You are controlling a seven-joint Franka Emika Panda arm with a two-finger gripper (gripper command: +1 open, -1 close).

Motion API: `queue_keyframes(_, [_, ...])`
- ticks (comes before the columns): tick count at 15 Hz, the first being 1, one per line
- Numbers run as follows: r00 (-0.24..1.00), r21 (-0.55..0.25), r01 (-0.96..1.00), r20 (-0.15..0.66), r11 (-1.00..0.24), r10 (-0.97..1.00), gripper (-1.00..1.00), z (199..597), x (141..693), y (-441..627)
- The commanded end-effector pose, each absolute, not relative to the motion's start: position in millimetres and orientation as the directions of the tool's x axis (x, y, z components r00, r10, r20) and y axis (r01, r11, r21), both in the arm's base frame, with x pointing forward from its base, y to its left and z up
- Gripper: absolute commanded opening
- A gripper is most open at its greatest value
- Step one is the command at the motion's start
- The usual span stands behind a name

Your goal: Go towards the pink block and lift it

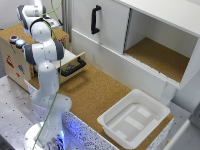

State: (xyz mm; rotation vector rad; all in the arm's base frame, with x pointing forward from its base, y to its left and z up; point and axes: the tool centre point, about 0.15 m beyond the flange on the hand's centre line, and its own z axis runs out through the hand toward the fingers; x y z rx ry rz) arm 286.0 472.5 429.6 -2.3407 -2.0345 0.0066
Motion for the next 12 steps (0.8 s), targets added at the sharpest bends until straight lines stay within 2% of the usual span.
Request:
queue_keyframes(1, [0.151,-0.019,0.988,-0.022,-0.152,0.988,-1.00,430.0,287.3,478.2])
queue_keyframes(7, [0.237,0.031,0.971,0.002,-0.237,0.972,-1.00,473.7,286.6,449.7])
queue_keyframes(12, [0.342,0.038,0.940,-0.051,-0.340,0.938,-1.00,479.2,283.8,398.5])
